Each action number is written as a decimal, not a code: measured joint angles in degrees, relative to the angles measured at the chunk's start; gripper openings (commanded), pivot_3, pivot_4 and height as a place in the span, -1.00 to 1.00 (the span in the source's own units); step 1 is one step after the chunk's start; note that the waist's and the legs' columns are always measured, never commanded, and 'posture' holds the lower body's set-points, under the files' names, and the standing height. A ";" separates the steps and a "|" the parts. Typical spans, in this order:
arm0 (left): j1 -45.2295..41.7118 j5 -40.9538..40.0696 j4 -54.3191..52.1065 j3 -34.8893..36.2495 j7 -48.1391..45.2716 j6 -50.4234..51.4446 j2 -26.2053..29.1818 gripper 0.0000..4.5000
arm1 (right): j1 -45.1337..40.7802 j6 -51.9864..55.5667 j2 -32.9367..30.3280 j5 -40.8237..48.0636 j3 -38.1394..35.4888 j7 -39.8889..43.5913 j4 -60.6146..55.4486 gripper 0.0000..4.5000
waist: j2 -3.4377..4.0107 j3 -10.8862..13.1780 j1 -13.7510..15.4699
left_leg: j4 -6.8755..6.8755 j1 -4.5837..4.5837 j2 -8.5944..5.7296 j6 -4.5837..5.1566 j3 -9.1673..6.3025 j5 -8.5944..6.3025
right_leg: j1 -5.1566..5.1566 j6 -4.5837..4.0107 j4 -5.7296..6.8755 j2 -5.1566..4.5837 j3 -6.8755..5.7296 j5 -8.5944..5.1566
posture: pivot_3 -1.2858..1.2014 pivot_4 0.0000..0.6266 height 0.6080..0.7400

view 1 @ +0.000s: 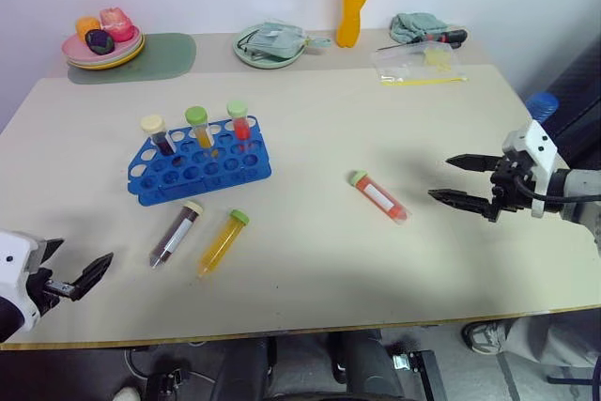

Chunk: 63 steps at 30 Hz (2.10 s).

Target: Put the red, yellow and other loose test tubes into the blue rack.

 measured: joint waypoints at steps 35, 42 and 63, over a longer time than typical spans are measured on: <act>-30.23 0.01 -9.25 -46.47 -6.22 1.14 0.51 1.00 | -33.02 60.40 14.69 6.11 27.48 -28.60 -7.64 0.94 | 0.11 -0.01 0.17 | 0.56 -0.17 0.13 0.14 -0.09 -0.07 | -0.02 -0.02 0.40 0.29 0.03 0.07 | 0.03 -0.52 1.00; -23.49 1.47 -11.00 -44.78 -6.39 -1.08 2.91 1.00 | -39.35 60.41 17.47 3.91 33.35 -33.01 1.83 0.94 | 0.14 0.00 -0.10 | 0.58 -0.17 0.13 0.15 -0.09 -0.07 | -0.03 -0.01 0.40 0.30 0.03 0.08 | 0.03 -0.52 1.00; -22.24 1.56 -12.04 -43.83 -4.76 -3.63 2.58 1.00 | -39.60 56.96 18.89 0.01 38.50 -33.84 1.86 -0.67 | 0.15 0.00 -0.16 | 0.58 -0.16 0.14 0.15 -0.08 -0.07 | -0.02 0.05 0.40 0.32 0.03 0.11 | 0.03 -0.52 1.00</act>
